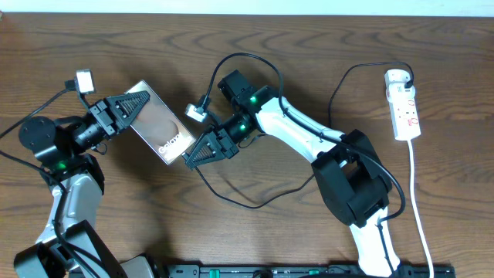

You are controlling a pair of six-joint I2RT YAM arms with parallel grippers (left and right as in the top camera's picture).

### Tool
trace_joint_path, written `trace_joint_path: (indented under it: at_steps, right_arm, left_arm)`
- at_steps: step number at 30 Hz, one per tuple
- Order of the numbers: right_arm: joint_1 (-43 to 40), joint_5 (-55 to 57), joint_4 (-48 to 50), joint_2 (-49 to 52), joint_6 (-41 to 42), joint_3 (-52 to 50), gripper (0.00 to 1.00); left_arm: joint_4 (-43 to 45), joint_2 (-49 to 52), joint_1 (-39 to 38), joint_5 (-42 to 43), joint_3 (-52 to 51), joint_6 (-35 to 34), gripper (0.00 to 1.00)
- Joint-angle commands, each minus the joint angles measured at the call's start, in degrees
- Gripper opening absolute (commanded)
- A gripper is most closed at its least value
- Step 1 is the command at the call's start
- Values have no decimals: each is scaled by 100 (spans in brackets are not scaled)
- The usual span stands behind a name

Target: Plug charger to phone and switch on socket

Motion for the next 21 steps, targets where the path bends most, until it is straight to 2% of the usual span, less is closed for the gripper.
trace_joint_path:
  at_steps: [1,7,14,19,20,21]
  right_arm:
    - [-17,-173,37,-227,59,122,1]
    - [-22,-173,160,-227,70,122,1]
    - [-22,-170,885,-227,688,122,1]
    - [-20,-170,957,-227,765,122,1]
    - [-20,-173,957,-227,765,122,2]
    - [-20,-173,957,-227,765,122,10]
  left_arm:
    - [33,-70,-66,90,90,13,7]
    - [33,-70,-66,350,90,37,7]
    - [33,-70,-66,442,90,37,7]
    - [35,-70,-66,437,90,42,7]
    - [33,-70,-66,437,90,57,7]
    - [35,-70,-66,435,90,61,7]
